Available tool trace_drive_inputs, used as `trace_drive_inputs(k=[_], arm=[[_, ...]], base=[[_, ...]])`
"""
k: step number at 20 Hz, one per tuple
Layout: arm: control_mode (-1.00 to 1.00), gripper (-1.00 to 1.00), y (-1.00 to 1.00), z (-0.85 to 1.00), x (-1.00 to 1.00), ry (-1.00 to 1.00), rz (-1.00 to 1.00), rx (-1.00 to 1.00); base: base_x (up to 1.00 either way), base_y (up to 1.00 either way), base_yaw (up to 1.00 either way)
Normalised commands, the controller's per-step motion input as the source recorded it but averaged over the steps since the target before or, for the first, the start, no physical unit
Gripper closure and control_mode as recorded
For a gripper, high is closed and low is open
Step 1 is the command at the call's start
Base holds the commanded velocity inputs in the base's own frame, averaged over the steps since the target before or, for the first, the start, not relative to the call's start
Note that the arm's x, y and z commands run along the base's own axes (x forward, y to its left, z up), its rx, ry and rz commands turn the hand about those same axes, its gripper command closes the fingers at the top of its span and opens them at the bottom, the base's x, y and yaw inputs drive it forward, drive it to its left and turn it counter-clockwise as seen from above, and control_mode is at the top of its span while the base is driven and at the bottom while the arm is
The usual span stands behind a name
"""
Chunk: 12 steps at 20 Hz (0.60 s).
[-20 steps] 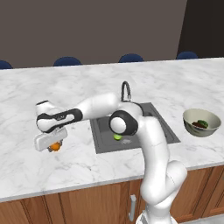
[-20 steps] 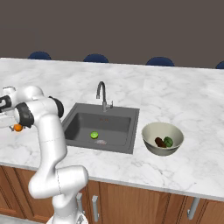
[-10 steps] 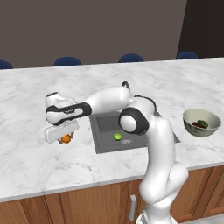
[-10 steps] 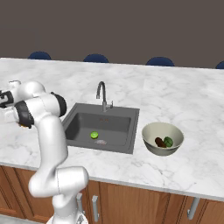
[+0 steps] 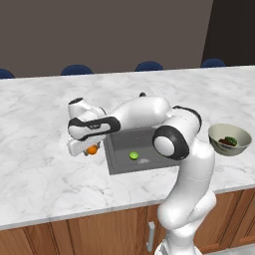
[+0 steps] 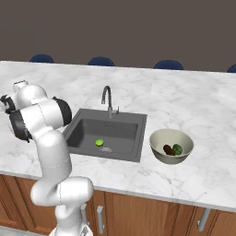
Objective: There is a mixed pile of frozen fruits and vegetables on the counter. Locate all the frozen vegetables and place the items in a bowl on the counter. Take all the frozen fruits and defrost them in a running sink.
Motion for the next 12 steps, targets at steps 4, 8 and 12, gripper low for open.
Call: trace_drive_inputs(k=[4, 8, 12], arm=[[-1.00, 1.00, -0.75, 0.11, 0.09, -0.05, -0.02, -0.03], [-1.00, 1.00, -0.73, 0.00, 0.10, -0.02, -0.15, -0.05], [-1.00, 1.00, -0.57, -0.07, 0.31, 0.02, -0.23, -0.07]], base=[[0.00, 0.00, 0.00], [0.00, 0.00, 0.00], [0.00, 0.00, 0.00]])
